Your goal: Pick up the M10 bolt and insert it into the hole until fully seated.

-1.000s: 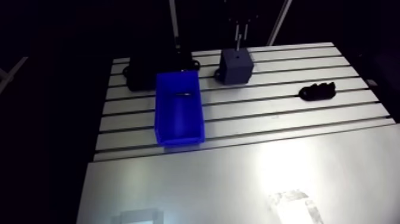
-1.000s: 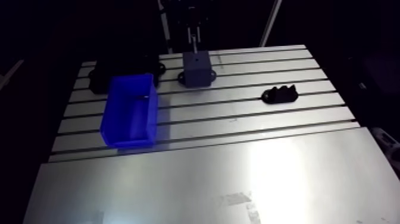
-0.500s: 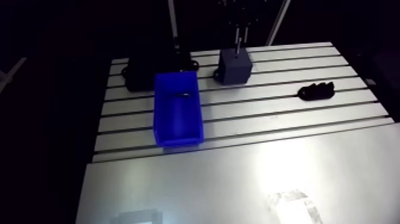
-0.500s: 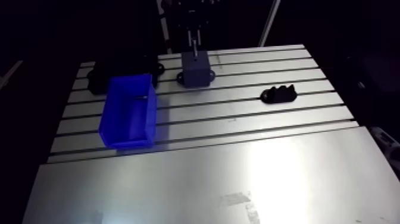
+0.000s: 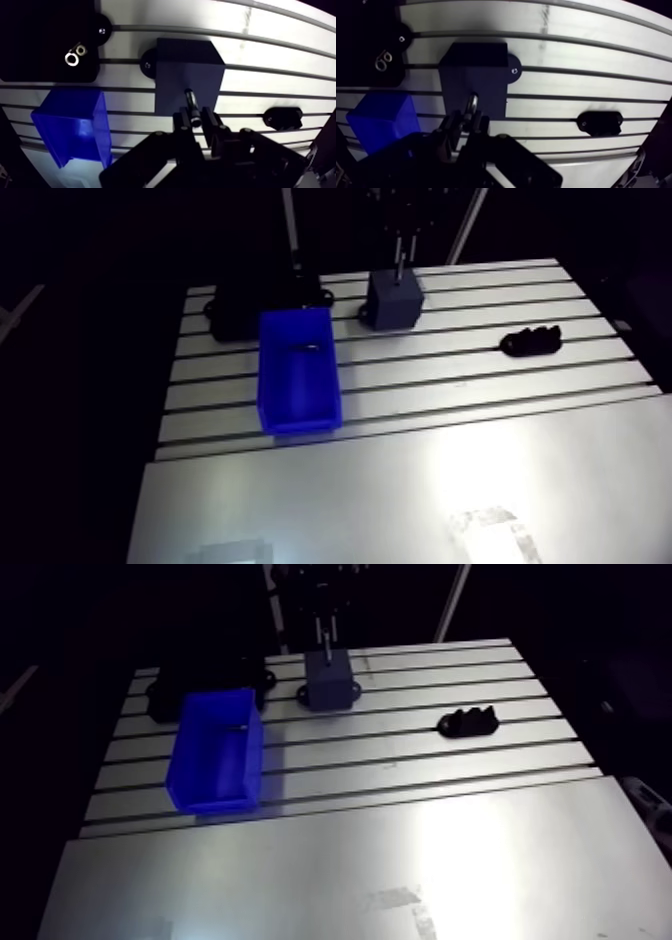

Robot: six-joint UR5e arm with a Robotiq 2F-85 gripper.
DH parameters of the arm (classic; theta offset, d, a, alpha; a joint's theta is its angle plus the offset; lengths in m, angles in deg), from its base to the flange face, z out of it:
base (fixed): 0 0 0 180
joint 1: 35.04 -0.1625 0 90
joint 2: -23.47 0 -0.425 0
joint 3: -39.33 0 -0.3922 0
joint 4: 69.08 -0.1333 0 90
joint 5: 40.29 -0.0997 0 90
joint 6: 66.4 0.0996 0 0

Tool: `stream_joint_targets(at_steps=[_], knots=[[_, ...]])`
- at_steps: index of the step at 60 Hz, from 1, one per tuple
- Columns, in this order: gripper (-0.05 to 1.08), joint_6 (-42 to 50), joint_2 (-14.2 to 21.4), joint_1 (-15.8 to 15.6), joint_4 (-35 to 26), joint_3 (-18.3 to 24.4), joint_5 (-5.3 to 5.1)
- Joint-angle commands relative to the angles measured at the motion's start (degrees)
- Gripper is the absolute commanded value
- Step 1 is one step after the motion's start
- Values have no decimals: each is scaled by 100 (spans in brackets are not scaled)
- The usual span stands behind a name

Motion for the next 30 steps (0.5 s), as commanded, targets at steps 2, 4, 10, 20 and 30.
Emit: stream_joint_targets(at_steps=[2,4,10,20,30], knots=[[108,-22,0,0,0,-17,0],[108,-47,0,0,0,-17,0],[108,-77,0,9,0,-42,0],[108,-69,0,0,0,-52,0],[108,-78,0,9,8,-52,-1]])
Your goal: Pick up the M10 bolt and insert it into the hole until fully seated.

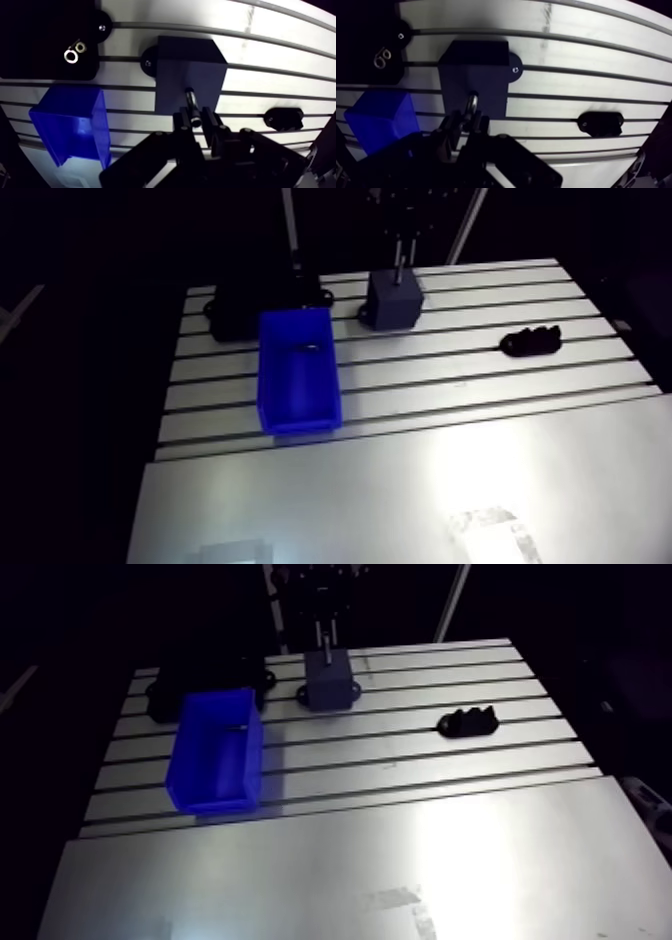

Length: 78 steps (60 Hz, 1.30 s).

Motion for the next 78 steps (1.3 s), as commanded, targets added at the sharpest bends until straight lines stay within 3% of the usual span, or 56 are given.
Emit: stream_joint_targets(at_steps=[1,78], knots=[[108,-8,0,6,6,-6,0],[108,-8,0,6,211,-49,1]])
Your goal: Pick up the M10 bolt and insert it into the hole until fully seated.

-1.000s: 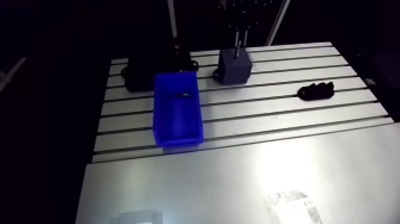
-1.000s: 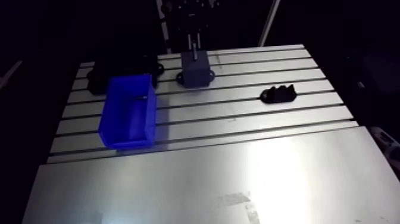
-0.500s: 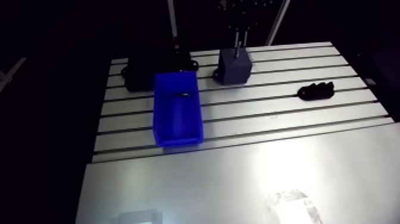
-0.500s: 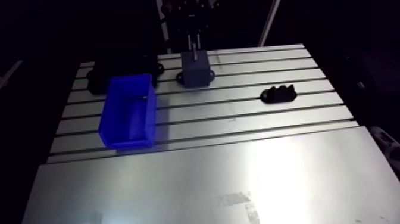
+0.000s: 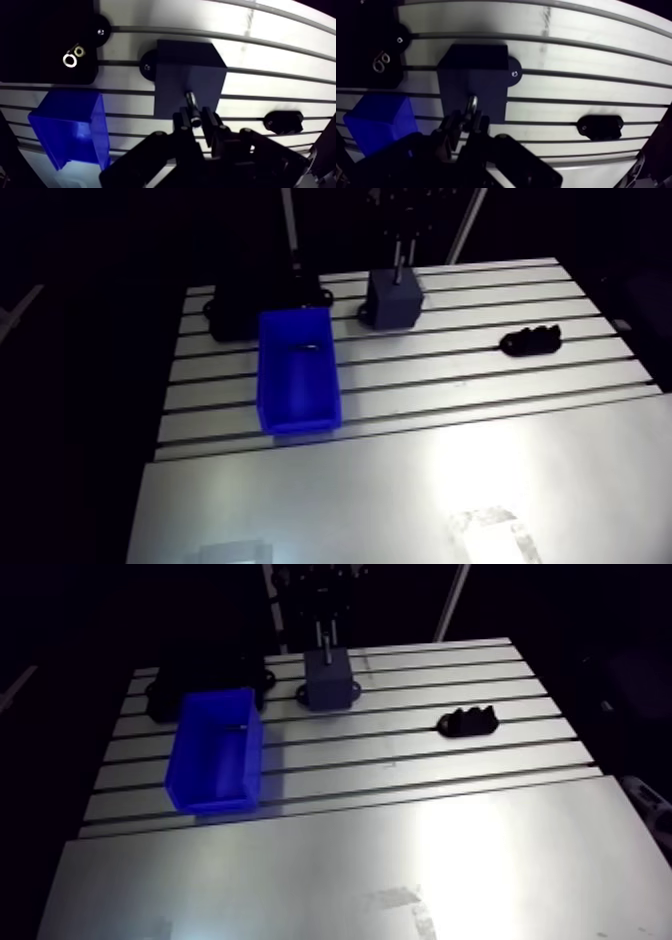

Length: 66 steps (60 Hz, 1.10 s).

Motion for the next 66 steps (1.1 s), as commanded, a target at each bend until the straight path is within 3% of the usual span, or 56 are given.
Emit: stream_joint_targets(at_steps=[1,59,65,66], knots=[[108,-5,0,0,58,-2,3],[107,-5,8,35,101,-152,5],[99,-21,8,28,101,-152,5],[90,-45,8,27,101,-152,4]])
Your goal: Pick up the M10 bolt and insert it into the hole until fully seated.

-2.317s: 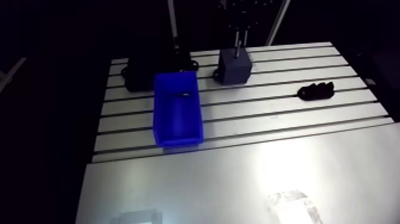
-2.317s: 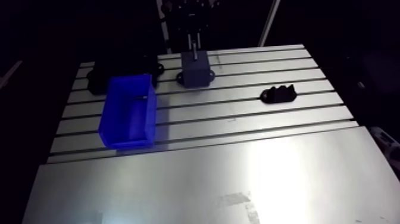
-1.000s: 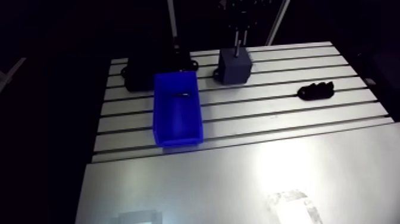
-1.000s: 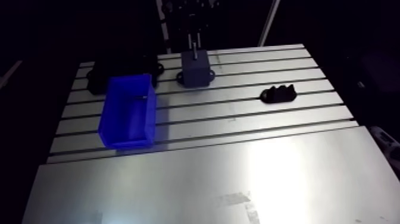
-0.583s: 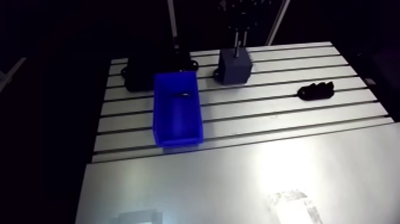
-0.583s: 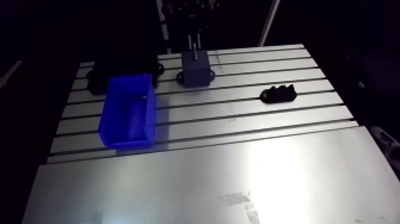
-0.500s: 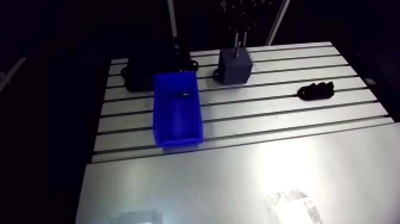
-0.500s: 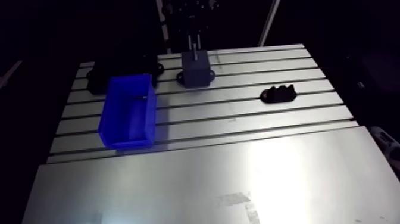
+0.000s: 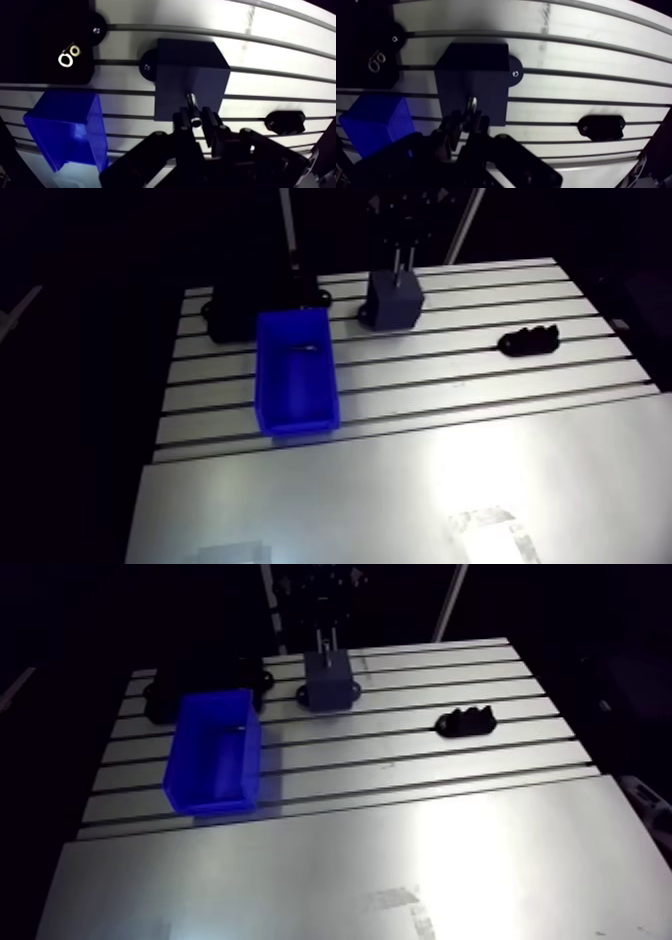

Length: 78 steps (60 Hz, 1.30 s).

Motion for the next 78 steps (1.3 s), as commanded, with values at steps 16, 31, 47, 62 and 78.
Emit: stream_joint_targets(at_steps=[16,31,47,62,78], knots=[[0,-220,9,-12,14,-85,-6],[0,-210,68,-3,124,-122,-40],[0,-141,213,33,99,-28,-16],[0,11,712,8,-202,175,-42],[0,214,1187,-47,-856,304,-68]])
